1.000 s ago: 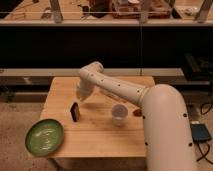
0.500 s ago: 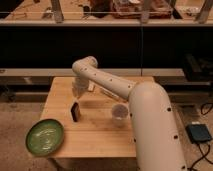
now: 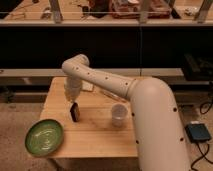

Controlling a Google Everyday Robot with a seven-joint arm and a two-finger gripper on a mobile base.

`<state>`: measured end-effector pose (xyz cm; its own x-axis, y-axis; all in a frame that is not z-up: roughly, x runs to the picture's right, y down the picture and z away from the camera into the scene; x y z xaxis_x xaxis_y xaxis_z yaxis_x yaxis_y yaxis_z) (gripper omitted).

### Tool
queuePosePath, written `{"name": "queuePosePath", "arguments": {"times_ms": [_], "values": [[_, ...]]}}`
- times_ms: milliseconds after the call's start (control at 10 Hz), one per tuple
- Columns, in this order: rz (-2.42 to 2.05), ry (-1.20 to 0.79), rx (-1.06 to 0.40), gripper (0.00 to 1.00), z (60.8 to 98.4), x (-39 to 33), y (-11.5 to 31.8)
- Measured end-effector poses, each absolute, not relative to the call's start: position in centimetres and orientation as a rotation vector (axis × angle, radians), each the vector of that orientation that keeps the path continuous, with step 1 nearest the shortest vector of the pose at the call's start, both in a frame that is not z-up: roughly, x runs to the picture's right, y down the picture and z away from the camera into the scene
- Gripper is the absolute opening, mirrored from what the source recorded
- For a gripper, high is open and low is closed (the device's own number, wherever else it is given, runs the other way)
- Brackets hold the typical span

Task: Knock the eraser over

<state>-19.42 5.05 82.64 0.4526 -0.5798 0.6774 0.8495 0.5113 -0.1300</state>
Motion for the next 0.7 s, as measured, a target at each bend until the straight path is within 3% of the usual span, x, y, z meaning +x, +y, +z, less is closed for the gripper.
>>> {"name": "queuePosePath", "arguments": {"times_ms": [700], "values": [[-0.945,-0.569,-0.598,0.33,80.3,-17.5,9.1]]}}
